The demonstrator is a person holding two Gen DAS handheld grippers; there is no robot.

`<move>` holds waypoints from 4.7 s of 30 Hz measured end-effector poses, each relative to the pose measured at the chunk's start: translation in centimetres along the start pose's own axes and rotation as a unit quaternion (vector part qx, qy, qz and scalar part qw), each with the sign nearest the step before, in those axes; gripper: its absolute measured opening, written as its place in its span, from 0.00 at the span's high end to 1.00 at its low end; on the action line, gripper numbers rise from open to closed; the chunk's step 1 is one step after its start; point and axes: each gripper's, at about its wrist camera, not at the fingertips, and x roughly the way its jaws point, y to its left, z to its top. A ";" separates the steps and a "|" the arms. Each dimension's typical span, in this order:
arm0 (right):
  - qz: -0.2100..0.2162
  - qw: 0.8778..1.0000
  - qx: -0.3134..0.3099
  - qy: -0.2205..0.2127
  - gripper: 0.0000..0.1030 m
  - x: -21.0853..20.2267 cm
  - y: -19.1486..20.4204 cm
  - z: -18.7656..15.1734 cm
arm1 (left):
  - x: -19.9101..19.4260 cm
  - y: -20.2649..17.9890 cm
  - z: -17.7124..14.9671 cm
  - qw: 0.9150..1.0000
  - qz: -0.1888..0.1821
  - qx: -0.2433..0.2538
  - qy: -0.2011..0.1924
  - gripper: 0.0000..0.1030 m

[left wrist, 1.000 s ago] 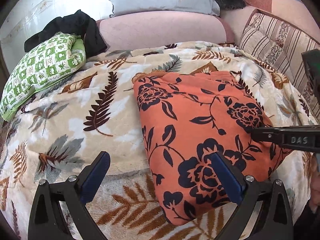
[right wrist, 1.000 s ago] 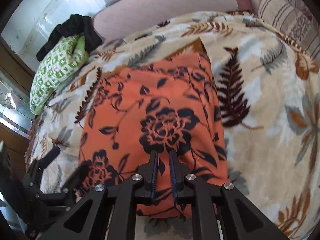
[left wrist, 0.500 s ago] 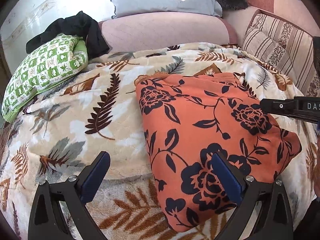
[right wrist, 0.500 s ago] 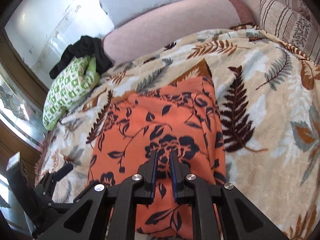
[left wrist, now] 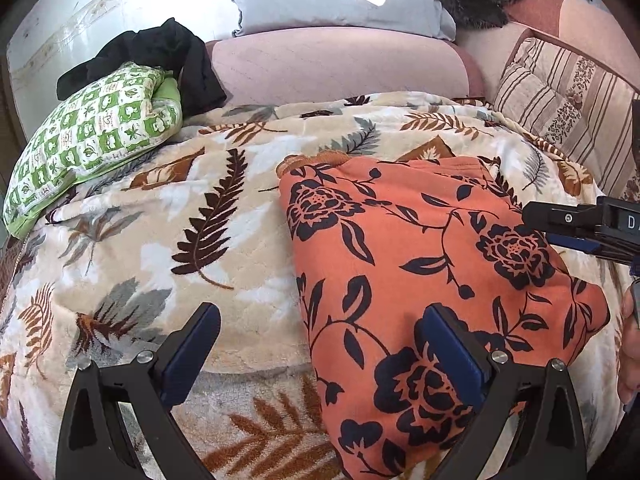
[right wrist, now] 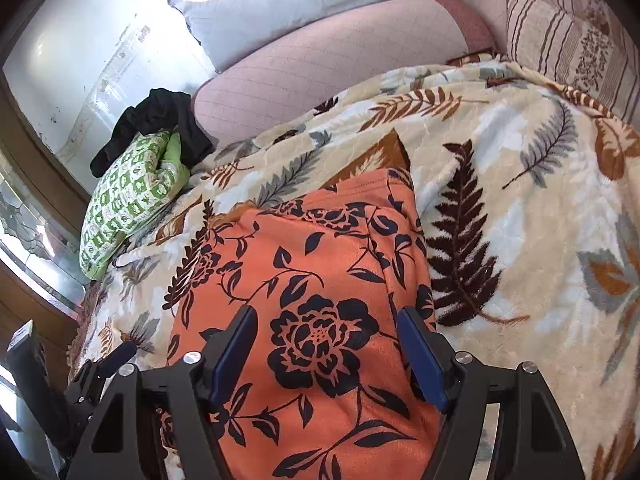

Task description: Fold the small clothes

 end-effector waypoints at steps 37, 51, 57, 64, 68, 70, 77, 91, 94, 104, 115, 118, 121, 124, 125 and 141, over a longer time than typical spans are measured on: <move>0.079 0.989 0.114 0.052 0.26 2.9 -4.6 0.7 | 3.7 1.9 1.3 0.996 -0.034 -0.071 0.041 0.02; 0.111 0.981 0.135 0.080 0.26 3.8 -4.7 0.0 | 6.0 1.7 1.1 0.966 -0.184 -0.141 0.118 0.02; 0.111 0.982 0.134 0.076 0.26 3.3 -4.8 0.3 | 6.0 1.0 1.2 0.969 -0.174 -0.137 0.113 0.02; 0.084 0.981 0.159 0.069 0.26 3.3 -6.6 0.5 | 5.8 1.0 1.7 0.985 -0.098 -0.107 0.089 0.01; 0.079 0.981 0.157 0.080 0.26 4.0 -6.6 0.5 | 5.6 1.1 1.7 0.989 -0.082 -0.096 0.082 0.02; 0.065 0.982 0.149 0.092 0.26 4.5 -6.4 0.4 | 5.6 1.2 1.7 0.989 -0.082 -0.096 0.083 0.01; 0.068 0.982 0.148 0.092 0.26 4.6 -6.6 0.2 | 5.3 1.0 1.7 0.990 -0.073 -0.086 0.078 0.02; 0.079 0.982 0.143 0.091 0.26 3.8 -5.9 0.0 | 3.2 1.1 0.6 0.995 -0.047 -0.052 0.066 0.02; 0.087 0.981 0.151 0.088 0.26 3.1 -6.4 -0.1 | 2.6 1.9 0.5 0.988 -0.098 -0.078 0.086 0.02; 0.100 0.971 0.205 0.071 0.26 1.0 -9.9 -0.3 | 4.2 6.5 -0.1 0.939 -0.221 -0.222 0.142 0.02; 0.105 0.976 0.146 0.124 0.26 4.9 -6.9 -0.2 | 6.0 1.9 0.5 0.943 -0.251 -0.156 0.151 0.02; 0.124 0.976 0.130 0.122 0.28 5.3 -6.1 -0.3 | 5.8 1.5 0.8 0.946 -0.244 -0.162 0.137 0.02; 0.127 0.979 0.111 0.117 0.32 5.6 -5.0 -0.5 | 5.6 1.1 0.9 0.953 -0.229 -0.154 0.125 0.02; 0.106 0.984 0.093 0.111 0.37 5.6 -4.3 -0.9 | 5.4 0.1 0.9 0.966 -0.191 -0.123 0.122 0.06; 0.107 0.983 0.097 0.110 0.37 5.6 -4.4 -0.9 | 5.4 -0.4 0.9 0.970 -0.178 -0.110 0.121 0.06; 0.118 0.980 0.118 0.110 0.38 5.8 -5.4 -1.0 | 5.9 -1.4 0.6 0.982 -0.129 -0.079 0.116 0.05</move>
